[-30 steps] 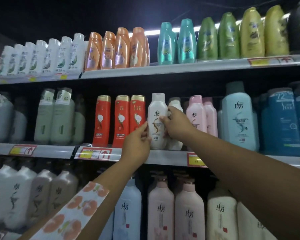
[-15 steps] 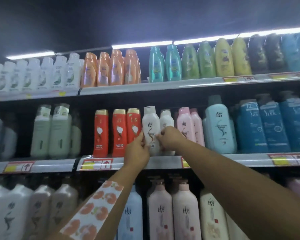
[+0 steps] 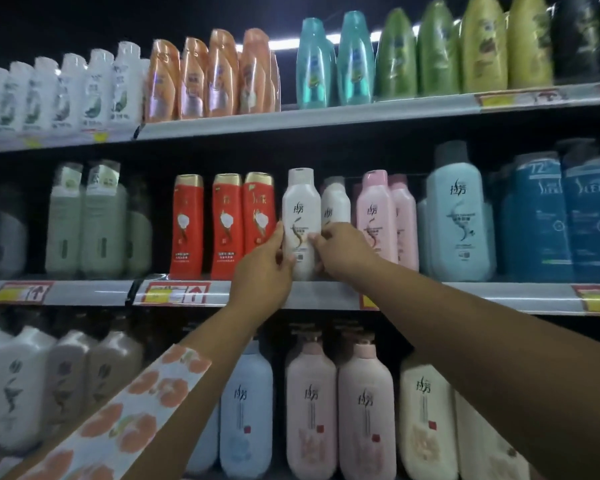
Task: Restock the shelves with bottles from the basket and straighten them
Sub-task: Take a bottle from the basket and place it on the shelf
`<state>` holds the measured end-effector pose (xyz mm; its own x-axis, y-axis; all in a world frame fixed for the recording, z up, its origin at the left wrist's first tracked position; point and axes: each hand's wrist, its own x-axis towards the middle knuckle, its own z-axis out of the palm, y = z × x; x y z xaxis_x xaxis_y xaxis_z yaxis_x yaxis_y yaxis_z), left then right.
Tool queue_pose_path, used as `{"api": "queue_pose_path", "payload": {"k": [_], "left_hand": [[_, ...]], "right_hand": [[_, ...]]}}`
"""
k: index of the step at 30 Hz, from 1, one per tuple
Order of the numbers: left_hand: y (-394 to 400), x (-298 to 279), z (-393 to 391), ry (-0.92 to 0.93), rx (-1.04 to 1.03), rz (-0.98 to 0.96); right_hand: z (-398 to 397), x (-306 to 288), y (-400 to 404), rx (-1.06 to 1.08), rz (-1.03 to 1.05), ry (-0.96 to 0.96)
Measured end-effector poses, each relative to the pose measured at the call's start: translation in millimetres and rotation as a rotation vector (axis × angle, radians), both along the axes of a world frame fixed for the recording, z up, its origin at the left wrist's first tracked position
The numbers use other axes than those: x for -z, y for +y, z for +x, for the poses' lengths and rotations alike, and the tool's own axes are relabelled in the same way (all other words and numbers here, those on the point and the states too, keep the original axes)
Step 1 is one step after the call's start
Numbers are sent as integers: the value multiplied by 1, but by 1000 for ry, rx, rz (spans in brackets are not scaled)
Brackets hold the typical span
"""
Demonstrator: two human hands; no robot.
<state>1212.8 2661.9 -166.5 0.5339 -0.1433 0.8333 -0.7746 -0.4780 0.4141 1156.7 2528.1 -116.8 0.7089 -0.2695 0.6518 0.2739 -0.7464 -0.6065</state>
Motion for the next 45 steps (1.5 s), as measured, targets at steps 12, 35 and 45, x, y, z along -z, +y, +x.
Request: {"api": "queue_pose_path", "payload": {"k": [12,35,45], "left_hand": [[3,10,4,-126,-35,-17],[15,-2,-7,86,117,86],[20,-4,-7,35,190,3]], "right_hand": [[4,0,-1,62,-59,-21],[-2,4,13,202,-125,125],[-2,10,10,224,-162,48]]}}
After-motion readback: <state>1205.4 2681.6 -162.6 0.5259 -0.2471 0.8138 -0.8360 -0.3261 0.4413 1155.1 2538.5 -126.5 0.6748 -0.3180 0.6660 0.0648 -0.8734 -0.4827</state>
